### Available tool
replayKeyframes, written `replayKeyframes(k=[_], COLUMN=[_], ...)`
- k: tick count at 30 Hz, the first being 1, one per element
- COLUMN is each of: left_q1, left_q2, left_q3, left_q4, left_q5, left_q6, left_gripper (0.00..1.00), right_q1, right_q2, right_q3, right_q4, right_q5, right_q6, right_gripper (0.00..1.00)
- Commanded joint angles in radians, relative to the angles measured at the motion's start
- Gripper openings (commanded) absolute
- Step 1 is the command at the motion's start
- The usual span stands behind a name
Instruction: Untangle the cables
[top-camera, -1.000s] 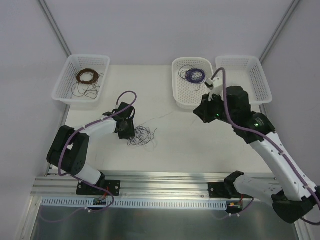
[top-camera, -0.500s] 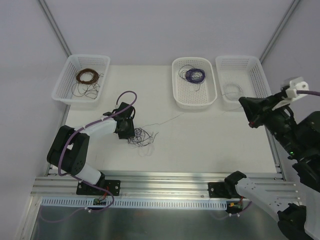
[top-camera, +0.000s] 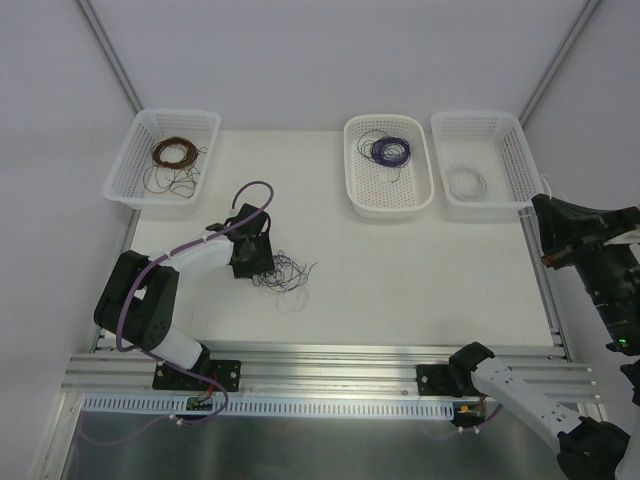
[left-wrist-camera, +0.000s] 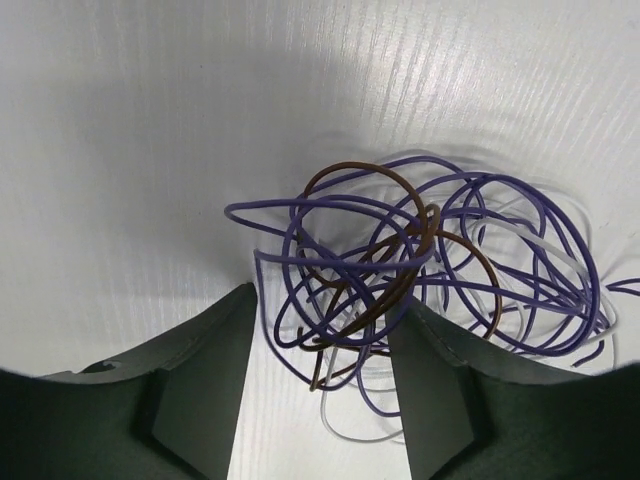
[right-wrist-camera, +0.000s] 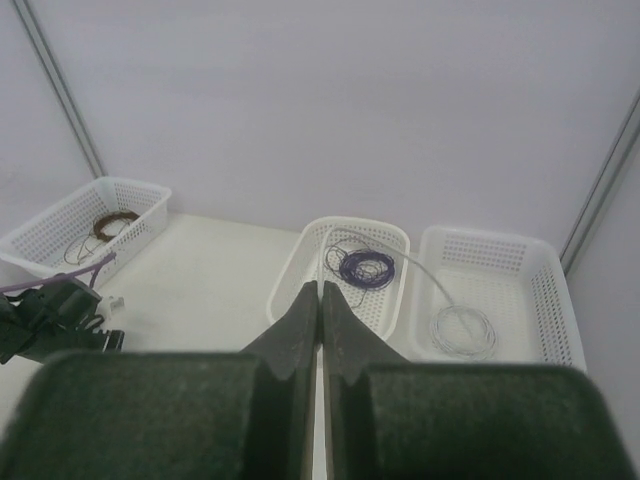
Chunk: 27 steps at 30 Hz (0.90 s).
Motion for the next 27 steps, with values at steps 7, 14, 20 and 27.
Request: replayKeyframes(k=[7, 14, 20, 27], left_q1=[-0.008, -0.006, -0.006, -0.006], left_q2=[-0.134, -0.358, -0.553, -0.764], left_q3=[0.053, 0.1, 0.092, -0.024], left_q4=[-0.088, -0.111, -0.111, -0.094], left_q5=[0.041, 0.084, 0.04, -0.08], left_q6=[0.004, 0.096, 0.187, 0.302], left_gripper=[0.84, 0.99, 0.99, 0.99], right_q1=[-0.004, -0.005, -0.005, -0.028], right_q2=[0.059, 0.133, 0.233, 0.372], right_q3=[-0.262, -0.276, -0.198, -0.021], right_q4=[0.046, 0.103, 0.167, 0.267], right_q5=[0.046, 0.013, -0.01, 0.045], right_q6=[0.027, 0.037, 0.01, -0.102], right_gripper=[0.01, 0.01, 0.01, 0.01])
